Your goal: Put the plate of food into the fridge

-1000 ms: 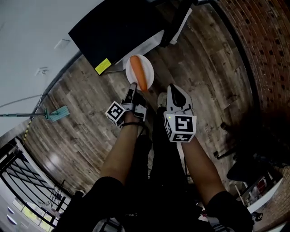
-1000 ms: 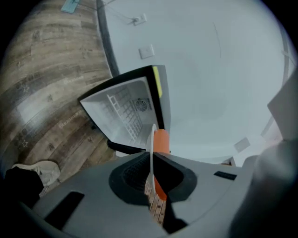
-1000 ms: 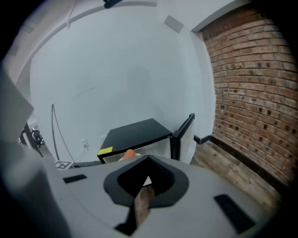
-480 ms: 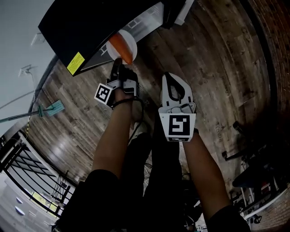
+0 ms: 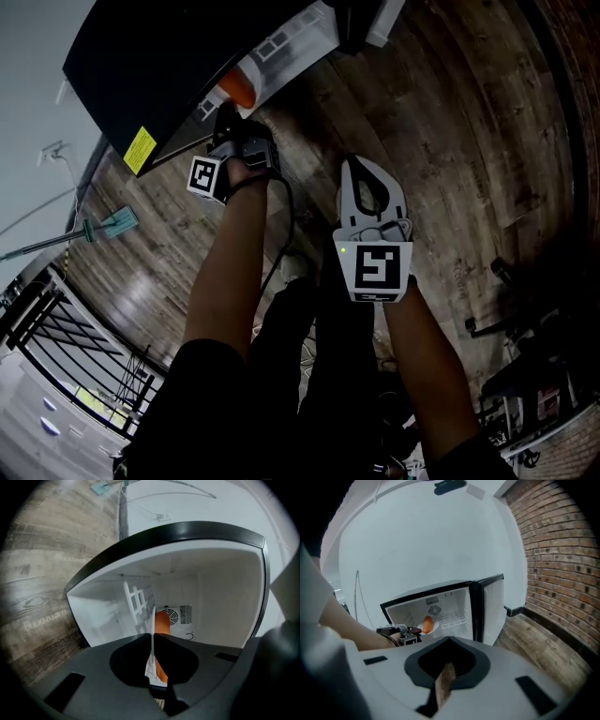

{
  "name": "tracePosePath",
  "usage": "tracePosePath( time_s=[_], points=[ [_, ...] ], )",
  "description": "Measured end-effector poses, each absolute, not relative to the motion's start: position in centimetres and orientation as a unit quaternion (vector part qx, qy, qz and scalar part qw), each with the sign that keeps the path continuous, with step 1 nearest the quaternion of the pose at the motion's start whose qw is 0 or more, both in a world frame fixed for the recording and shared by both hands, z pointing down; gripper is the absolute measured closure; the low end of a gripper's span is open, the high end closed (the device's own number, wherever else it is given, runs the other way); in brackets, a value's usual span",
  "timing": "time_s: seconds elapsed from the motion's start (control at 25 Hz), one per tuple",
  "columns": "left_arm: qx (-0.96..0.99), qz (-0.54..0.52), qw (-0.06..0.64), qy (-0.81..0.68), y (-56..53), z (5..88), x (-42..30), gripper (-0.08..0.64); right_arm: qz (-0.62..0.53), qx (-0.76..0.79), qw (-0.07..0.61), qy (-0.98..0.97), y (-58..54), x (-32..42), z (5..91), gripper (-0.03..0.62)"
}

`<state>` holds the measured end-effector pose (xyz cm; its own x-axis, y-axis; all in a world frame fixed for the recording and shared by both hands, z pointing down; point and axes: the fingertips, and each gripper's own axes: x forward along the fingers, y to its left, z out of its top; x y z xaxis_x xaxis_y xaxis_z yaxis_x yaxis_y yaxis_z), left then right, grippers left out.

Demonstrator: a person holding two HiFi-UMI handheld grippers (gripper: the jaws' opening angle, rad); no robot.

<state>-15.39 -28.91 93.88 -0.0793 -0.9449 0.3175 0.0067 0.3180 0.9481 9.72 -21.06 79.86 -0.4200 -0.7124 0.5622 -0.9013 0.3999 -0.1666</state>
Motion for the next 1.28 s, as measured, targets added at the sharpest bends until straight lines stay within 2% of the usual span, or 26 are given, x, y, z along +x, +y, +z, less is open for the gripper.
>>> tracePosePath(
  time_s=[0.52,0.56,0.64,0.68,0.84,0.88,0.92,0.96,1.0,1.16,1.28],
  points=[
    [0.387,-0.356,0.526,-0.669,-30.5,96.0,-17.3,0.541,0.264,0.472,0.205,-0.816,-20.4,8.8,80.8,0.586],
    [0.384,-0.352,0.527,-0.672,-30.4,96.2,-17.3,0.518,0.265,0.470,0.204,-0.817,-20.4,8.8,80.7,0.586],
    [0.377,-0.350,0.532,-0.673,-30.0,96.7,-17.1,0.337,0.271,0.468,0.203,-0.816,-20.3,8.8,80.9,0.586],
    [0.374,-0.350,0.534,-0.673,-29.8,96.9,-17.0,0.299,0.276,0.468,0.203,-0.815,-20.2,8.9,81.0,0.586],
    [0.367,-0.365,0.537,-0.666,-28.5,96.7,-17.1,0.299,0.279,0.461,0.207,-0.817,-19.8,8.7,81.2,0.586],
    [0.370,-0.364,0.541,-0.662,-28.1,96.4,-16.8,0.304,0.277,0.459,0.208,-0.818,-19.8,8.6,81.1,0.586],
    [0.379,-0.354,0.547,-0.657,-27.6,96.0,-16.4,0.356,0.275,0.457,0.210,-0.819,-19.8,8.5,81.0,0.586],
    [0.395,-0.335,0.553,-0.652,-27.0,95.5,-15.8,0.480,0.274,0.455,0.211,-0.820,-19.8,8.5,80.8,0.586],
    [0.420,-0.309,0.558,-0.646,-26.4,94.7,-15.0,0.563,0.275,0.454,0.211,-0.821,-19.8,8.4,80.6,0.586],
    [0.553,-0.186,0.555,-0.594,-24.3,90.4,-11.0,0.563,0.288,0.451,0.206,-0.819,-20.0,7.1,78.5,0.586],
    [0.632,-0.097,0.519,-0.567,-22.6,85.3,-8.6,0.563,0.280,0.449,0.206,-0.823,-20.0,5.5,75.8,0.586]
  ],
)
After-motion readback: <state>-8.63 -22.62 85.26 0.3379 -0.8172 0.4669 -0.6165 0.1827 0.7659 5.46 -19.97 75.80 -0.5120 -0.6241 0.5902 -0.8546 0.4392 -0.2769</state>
